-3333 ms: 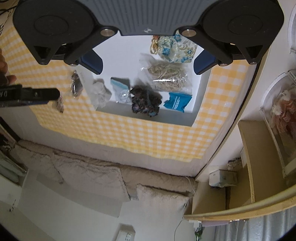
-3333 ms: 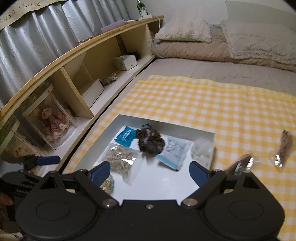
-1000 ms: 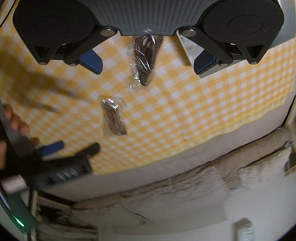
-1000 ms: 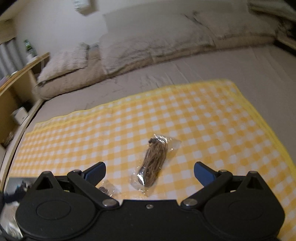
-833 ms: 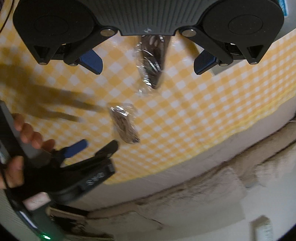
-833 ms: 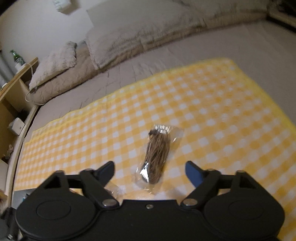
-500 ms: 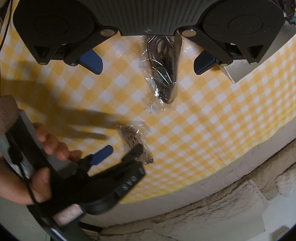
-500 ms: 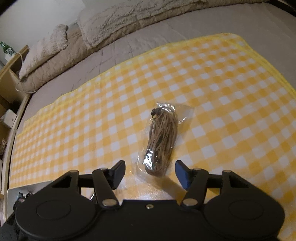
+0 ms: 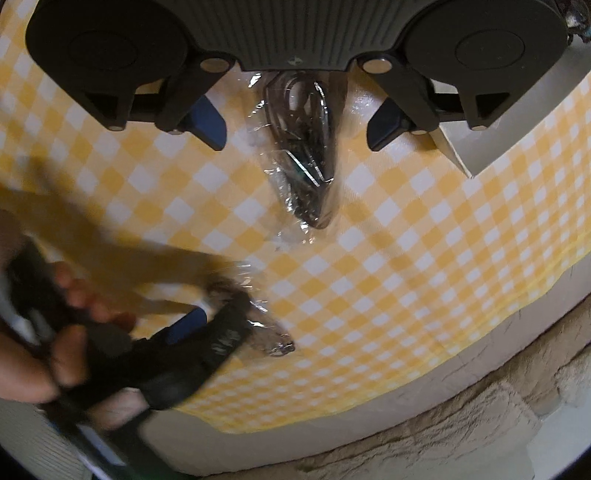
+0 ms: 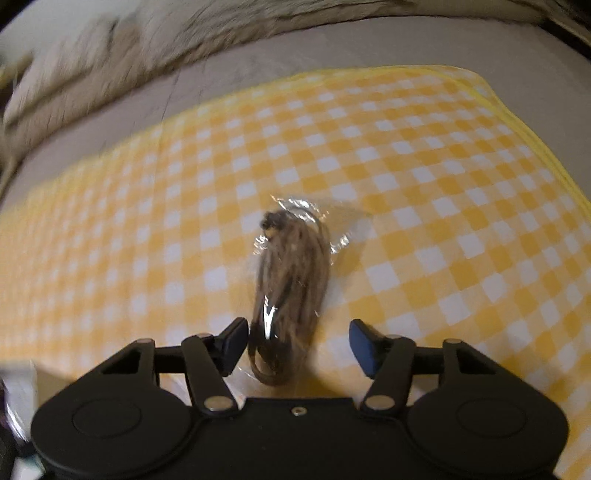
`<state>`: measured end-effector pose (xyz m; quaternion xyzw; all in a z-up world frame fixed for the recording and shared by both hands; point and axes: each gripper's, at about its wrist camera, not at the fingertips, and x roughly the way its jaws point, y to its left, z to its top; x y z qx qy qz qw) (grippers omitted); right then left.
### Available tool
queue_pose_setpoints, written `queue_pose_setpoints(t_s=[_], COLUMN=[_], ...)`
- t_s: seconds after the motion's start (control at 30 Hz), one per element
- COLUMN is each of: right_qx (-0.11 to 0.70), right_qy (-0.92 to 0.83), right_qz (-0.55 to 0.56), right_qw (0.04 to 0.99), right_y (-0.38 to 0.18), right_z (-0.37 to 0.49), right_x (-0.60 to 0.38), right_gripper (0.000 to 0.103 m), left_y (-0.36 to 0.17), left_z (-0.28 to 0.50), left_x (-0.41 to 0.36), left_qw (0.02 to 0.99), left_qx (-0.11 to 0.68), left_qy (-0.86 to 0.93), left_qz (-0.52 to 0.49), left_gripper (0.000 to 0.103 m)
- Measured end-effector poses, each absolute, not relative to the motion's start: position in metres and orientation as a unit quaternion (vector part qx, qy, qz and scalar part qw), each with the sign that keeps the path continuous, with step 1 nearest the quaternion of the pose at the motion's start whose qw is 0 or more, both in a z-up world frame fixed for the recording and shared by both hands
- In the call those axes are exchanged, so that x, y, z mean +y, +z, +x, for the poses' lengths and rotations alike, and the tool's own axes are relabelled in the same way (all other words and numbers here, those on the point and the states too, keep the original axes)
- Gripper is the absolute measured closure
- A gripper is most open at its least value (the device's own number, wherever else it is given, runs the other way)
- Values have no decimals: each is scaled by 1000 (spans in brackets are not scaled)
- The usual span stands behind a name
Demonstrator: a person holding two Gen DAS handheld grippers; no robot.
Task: Organize soft objects
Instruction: 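Grasp the tan-cord bag with the right gripper while the left gripper grasps the dark brown-cord bag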
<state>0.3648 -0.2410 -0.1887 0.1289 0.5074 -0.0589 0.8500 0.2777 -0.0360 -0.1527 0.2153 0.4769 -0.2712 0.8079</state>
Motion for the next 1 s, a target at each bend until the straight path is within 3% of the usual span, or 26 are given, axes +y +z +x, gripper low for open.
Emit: queue_pose_setpoints(t_s=[0.1,0.23,0.57,0.67,0.73,0.8,1.0], right_qx=[516,530,557,564,558,550,553], right_qy=[-15,28,103,106,97,95,54], right_qz=[91,55,-39,-56,-46,-13,56], right_qw=[852,846,823,817,823,830,830], right_y=[-188,-186,-190,-190,-188,-185,-187], right_z=[358,342,291,278,276,281,301], right_x=[-238,-237,-255,-265,-274,-281,-289], right_gripper=[64,71,71,67,45,38,37], left_y=[-155,-157,-164,-165,-166,-167,-168], left_z=[283,285,292,294,298,300,300], left_x=[-33,-33,-37,-34,-31,-30,-30], left_qw=[808,809,807,812,815,817,816], left_qx=[490,496,504,502,500,498,499], left_qy=[-262,-253,-243,-242,-238,-239,-242], left_qz=[194,185,186,176,169,168,163], left_gripper=[32,34,39,39,39,39,43])
